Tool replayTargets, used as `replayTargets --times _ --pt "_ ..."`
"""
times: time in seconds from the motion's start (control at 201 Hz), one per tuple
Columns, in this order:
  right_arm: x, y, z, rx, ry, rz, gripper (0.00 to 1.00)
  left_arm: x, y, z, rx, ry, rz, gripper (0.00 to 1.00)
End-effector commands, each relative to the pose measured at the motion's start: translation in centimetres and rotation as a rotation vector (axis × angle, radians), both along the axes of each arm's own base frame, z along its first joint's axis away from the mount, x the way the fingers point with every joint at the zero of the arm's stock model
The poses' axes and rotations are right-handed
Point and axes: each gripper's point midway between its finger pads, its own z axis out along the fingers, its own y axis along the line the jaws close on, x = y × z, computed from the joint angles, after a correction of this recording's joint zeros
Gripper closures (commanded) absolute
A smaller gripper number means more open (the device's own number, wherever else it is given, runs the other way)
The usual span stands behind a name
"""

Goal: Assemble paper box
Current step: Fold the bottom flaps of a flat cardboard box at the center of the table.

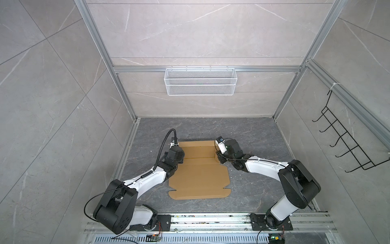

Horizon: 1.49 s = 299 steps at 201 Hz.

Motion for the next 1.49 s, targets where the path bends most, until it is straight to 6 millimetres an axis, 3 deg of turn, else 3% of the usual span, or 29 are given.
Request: replayTargets --times 0.0,0.318,0.498,0.736,0.93,1.02,1.229,1.483 --pt "1.2 -1.5 0.3 -0.075 -0.04 -0.141 0.71 0.2 -0.6 0.7 -0.003 0.006 -0.024 1.0" --pt "0.7 -4.7 1.5 -0.296 -0.131 -0.517 0.85 0.7 -1.4 1.5 -0.065 0.0 -0.021 1.0" --pt "0.1 -4.1 2.1 -0.367 -0.184 -0.571 1.0 0.8 -1.5 1.8 -0.077 -0.006 -0.018 1.0" --pt "0.0 -2.8 0.9 -0.309 -0.132 -0.53 1.0 0.7 -1.4 1.8 -0.068 -0.01 -0.018 1.0" --pt "-1.2 0.6 0.2 -0.1 -0.039 -0.338 0.7 0.8 -1.4 1.7 -0.055 -0.007 -0.023 1.0" --pt "-1.6 1.0 0.5 -0.067 -0.03 -0.305 0.61 0.8 -1.4 1.4 -0.05 -0.002 -0.025 1.0" --pt "-2.0 0.3 2.0 -0.021 -0.036 -0.291 0.49 0.6 -1.2 1.3 -0.038 0.001 -0.028 1.0" --pt "-2.4 -2.4 3.8 0.038 -0.063 -0.35 0.41 0.7 -1.4 1.3 -0.032 0.002 -0.034 1.0"
